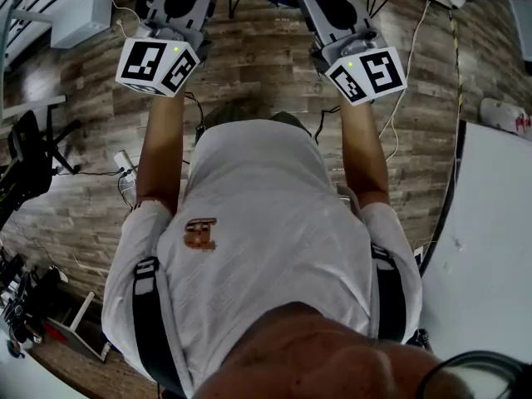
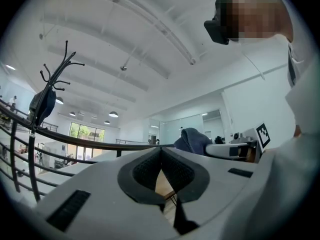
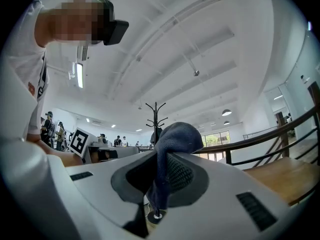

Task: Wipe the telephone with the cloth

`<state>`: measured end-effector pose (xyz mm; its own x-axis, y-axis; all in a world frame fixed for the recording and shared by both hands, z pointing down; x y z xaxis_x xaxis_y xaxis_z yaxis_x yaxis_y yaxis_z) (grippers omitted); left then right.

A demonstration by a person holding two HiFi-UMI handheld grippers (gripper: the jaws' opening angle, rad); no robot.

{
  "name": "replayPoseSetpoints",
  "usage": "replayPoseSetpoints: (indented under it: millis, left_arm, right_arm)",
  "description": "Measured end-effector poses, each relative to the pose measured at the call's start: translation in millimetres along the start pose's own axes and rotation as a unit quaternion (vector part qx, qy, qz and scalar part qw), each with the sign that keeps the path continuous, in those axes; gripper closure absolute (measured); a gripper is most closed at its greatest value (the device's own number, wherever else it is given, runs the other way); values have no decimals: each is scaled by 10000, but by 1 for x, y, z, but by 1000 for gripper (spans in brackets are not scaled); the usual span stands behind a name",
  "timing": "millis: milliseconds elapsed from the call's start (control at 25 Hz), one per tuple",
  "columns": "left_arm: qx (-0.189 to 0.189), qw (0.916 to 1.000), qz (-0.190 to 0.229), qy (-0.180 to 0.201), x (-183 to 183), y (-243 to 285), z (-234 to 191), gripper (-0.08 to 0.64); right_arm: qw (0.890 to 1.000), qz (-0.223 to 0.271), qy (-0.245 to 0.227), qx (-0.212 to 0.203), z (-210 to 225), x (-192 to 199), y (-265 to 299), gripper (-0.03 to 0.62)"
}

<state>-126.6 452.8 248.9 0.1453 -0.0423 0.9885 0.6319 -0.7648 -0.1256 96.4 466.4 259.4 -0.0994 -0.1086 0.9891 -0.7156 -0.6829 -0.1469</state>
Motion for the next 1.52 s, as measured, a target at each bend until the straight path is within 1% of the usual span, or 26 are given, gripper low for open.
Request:
replayPoseSetpoints:
  millis: [160,280,440,640,800,1080,1320,1520]
  left_arm:
    - [-76,10000,-45,46,4,8,8,541]
    - [-115,9999,-70,56,6,14,3,541]
    - [-128,9999,-51,81,6,30,-13,541]
    - [-121,9999,-23,48,19,60,-44,541]
    - [-54,10000,-15,66,23,103,-86,541]
    - [75,9997,-46,244,24,187,-171,541]
    - [168,9996,-101,192,26,230,-231,541]
    - [281,9993,-197,144,34,277,-301,541]
  right_arm:
    - [10000,-18,24,-35,12,2,-7,532]
    - [10000,-24,56,-38,19,3,-4,532]
    - [10000,-32,21,-42,35,4,12,532]
    - [9999,-79,-59,-42,59,16,40,532]
    - [9999,-110,-106,5,96,22,84,532]
    - [9995,-266,-175,41,168,36,175,532]
    - [9991,-338,-170,188,205,45,233,532]
    - [9984,-454,-147,292,244,63,303,532]
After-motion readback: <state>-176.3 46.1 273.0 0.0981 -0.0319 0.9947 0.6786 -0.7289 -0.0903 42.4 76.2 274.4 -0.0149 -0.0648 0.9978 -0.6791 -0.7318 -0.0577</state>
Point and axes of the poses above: the fingertips, and each gripper's own axes: y forward along the fingers, z to its right, x out of its underside, the point moved 8 cm from there along -y, backward along the fingers, and after that the axes turned 3 degrees about -y, right-handed, at the moved point
